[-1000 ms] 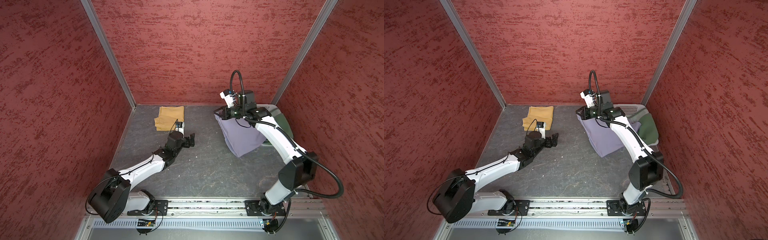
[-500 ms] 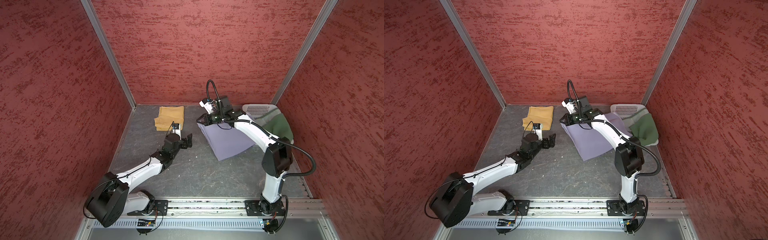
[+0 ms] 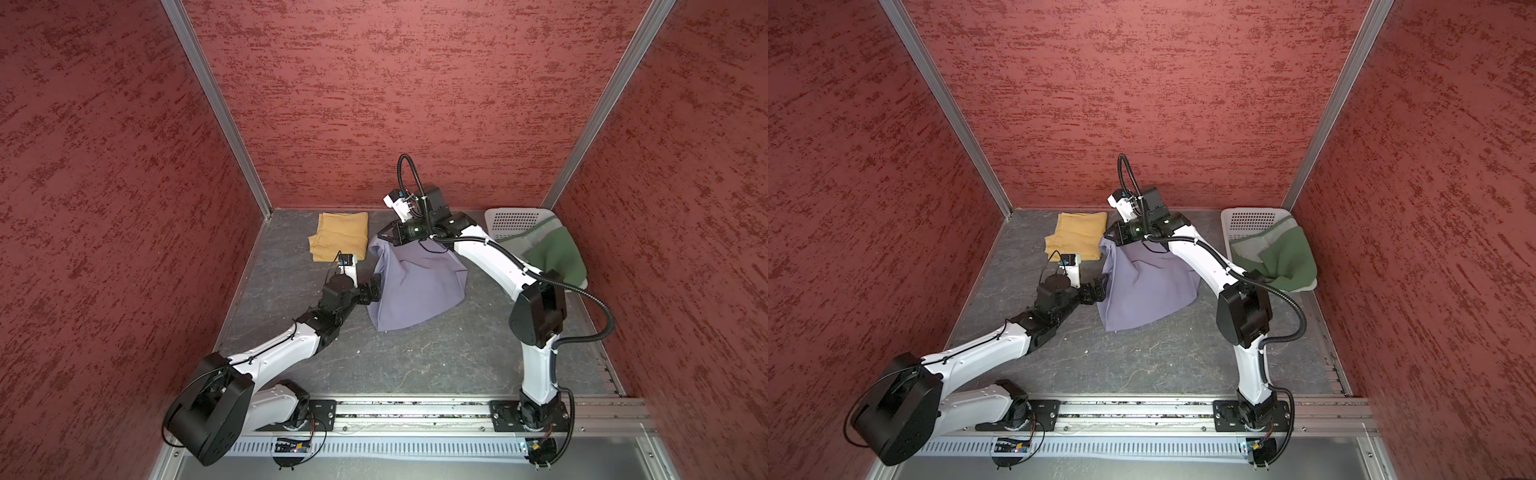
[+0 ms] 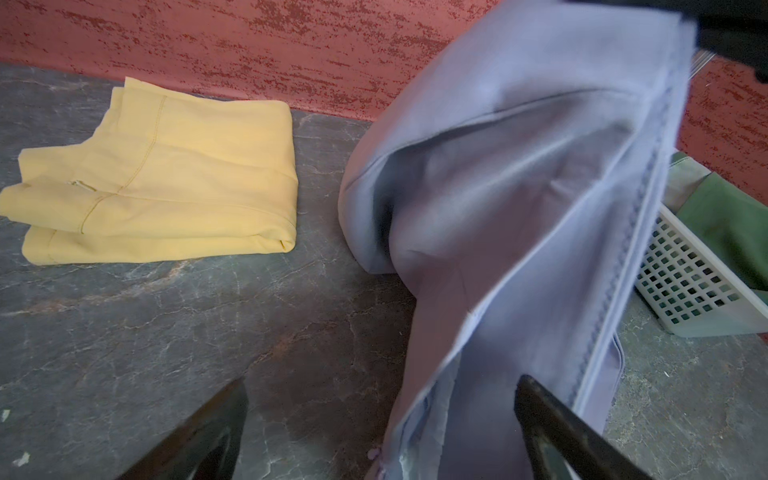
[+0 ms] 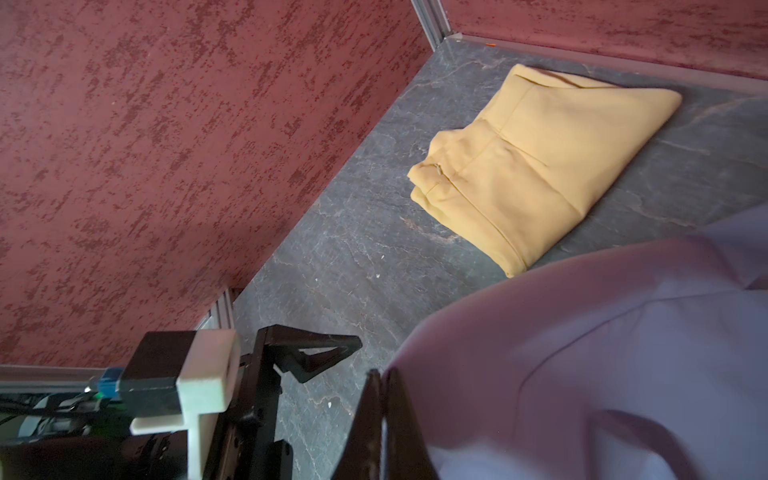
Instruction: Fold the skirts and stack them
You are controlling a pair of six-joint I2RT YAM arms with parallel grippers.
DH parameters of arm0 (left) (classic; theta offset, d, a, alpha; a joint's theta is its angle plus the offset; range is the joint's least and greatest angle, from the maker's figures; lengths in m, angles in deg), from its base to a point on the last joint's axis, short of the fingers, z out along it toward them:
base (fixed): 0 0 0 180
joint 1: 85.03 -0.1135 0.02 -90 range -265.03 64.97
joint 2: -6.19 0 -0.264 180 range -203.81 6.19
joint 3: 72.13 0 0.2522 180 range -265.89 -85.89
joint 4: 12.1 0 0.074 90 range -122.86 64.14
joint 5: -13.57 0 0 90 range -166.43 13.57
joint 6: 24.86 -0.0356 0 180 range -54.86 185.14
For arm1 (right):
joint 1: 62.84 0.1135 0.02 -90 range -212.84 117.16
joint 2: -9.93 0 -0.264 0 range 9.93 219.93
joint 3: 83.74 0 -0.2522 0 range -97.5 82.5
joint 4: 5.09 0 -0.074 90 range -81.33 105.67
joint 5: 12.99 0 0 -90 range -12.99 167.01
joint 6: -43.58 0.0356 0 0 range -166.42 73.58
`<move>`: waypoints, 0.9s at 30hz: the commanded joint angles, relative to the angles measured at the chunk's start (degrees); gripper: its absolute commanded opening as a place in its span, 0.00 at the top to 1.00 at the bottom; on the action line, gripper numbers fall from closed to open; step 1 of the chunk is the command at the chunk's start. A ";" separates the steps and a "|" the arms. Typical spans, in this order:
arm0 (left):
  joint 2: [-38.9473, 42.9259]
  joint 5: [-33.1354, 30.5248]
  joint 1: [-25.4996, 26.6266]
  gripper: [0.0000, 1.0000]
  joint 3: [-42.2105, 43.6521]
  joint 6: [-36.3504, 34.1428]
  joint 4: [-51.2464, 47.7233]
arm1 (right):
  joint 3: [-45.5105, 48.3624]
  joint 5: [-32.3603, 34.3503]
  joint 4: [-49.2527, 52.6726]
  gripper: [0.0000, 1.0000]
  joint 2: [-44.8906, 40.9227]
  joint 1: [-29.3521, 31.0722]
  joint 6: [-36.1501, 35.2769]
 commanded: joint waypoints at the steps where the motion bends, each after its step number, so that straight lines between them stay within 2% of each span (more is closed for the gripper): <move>1: -0.24 0.90 -0.44 0.01 0.21 0.82 1.57 | 0.51 5.91 -2.15 1.00 0.02 -0.79 0.03; 5: -0.41 1.71 -0.51 0.00 0.21 0.66 1.66 | 5.68 10.87 -5.04 1.00 -2.91 -2.87 1.43; 10: -2.35 3.58 -0.42 0.00 -0.12 1.42 1.58 | 12.17 12.47 -8.59 1.00 -6.61 -6.36 2.77; 18: -6.24 5.49 0.46 0.00 -2.21 2.86 -1.75 | 21.55 19.64 -11.50 1.00 -9.50 -12.17 3.18; 23: -8.10 5.79 0.81 0.00 -3.46 3.12 -2.74 | 25.76 23.80 -12.08 0.91 -9.51 -14.77 1.66; 27: -10.15 6.08 1.20 0.00 -5.16 2.99 -3.91 | 27.99 28.71 -12.27 0.84 -10.65 -15.00 -2.73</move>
